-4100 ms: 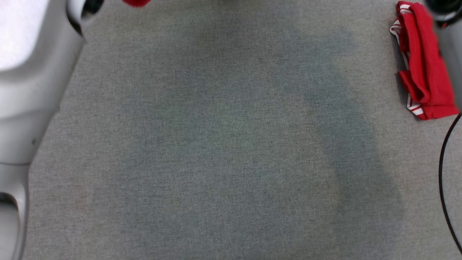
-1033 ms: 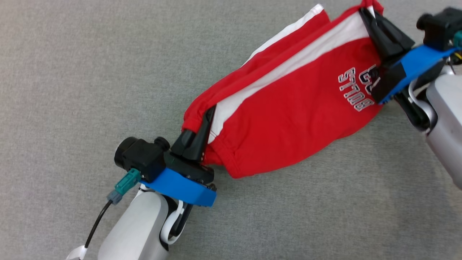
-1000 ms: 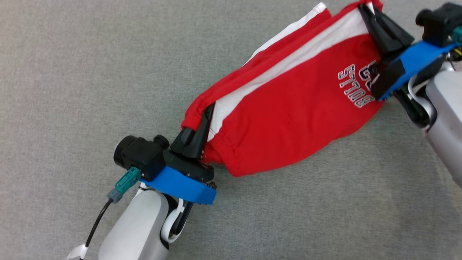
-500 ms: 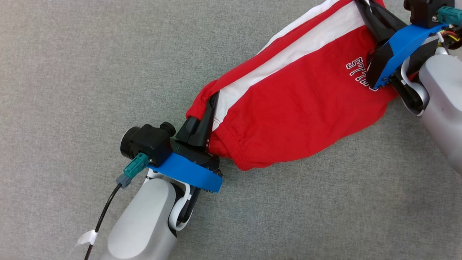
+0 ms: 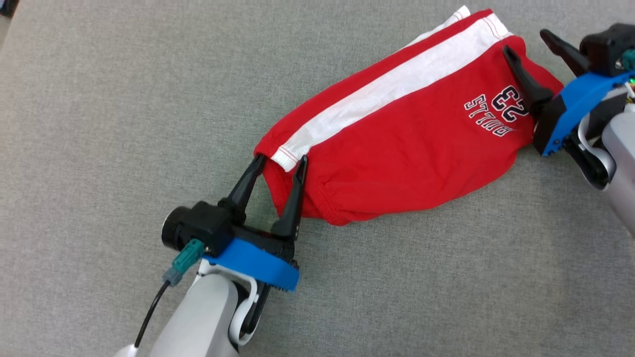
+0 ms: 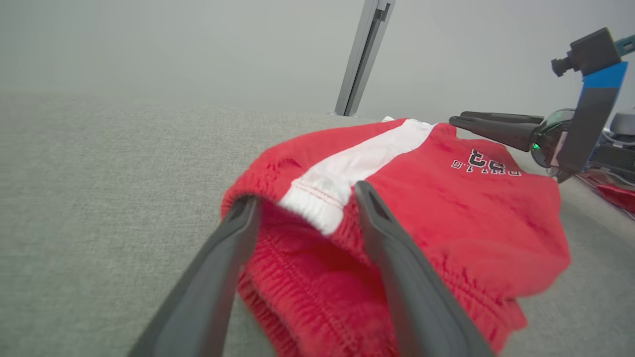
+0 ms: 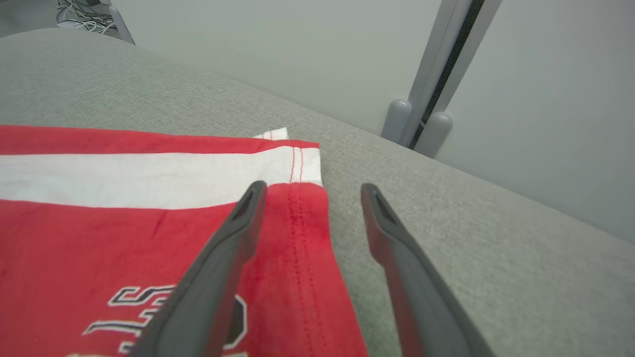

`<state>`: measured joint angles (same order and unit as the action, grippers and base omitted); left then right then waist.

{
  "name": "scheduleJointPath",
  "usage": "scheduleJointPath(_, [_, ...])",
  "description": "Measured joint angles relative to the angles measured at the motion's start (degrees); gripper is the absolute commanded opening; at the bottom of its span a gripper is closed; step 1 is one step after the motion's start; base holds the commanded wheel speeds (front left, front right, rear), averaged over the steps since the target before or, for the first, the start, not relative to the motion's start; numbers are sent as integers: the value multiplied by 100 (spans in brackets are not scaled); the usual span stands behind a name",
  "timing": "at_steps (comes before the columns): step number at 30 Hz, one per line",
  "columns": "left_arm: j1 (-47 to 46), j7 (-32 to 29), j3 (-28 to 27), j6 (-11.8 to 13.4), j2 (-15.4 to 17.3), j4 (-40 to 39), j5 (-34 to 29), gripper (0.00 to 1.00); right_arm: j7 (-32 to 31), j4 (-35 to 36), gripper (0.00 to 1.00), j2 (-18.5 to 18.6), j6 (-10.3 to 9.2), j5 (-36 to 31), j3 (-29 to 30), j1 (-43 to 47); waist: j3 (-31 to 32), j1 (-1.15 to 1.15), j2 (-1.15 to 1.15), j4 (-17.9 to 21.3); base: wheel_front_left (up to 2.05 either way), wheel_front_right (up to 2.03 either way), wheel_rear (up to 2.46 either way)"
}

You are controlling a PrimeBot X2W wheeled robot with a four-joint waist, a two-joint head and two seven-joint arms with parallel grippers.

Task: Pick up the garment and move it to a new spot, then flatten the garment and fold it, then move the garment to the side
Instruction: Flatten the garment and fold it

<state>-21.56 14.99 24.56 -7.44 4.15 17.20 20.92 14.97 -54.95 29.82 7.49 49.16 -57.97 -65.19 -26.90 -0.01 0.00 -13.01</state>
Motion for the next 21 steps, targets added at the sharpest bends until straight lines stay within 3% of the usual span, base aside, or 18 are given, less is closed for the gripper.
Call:
scheduleJointPath(5, [366, 0, -281, 4, 59, -270, -294, 100, 0, -211, 100, 80, 0, 203, -74, 281, 161, 0, 0, -50, 0, 0, 0])
scheduleJointPath(12, [737, 1, -1204, 388, -34, -827, -790, 100, -77, -402, 100, 79, 0, 497, -287, 453, 290, 1, 0, -130, 0, 0, 0])
scheduleJointPath(21, [922, 0, -1692, 521, -115, -1125, -914, 100, -349, -452, 100, 93, 0, 872, -521, 460, 285, 1, 0, -201, 0, 0, 0])
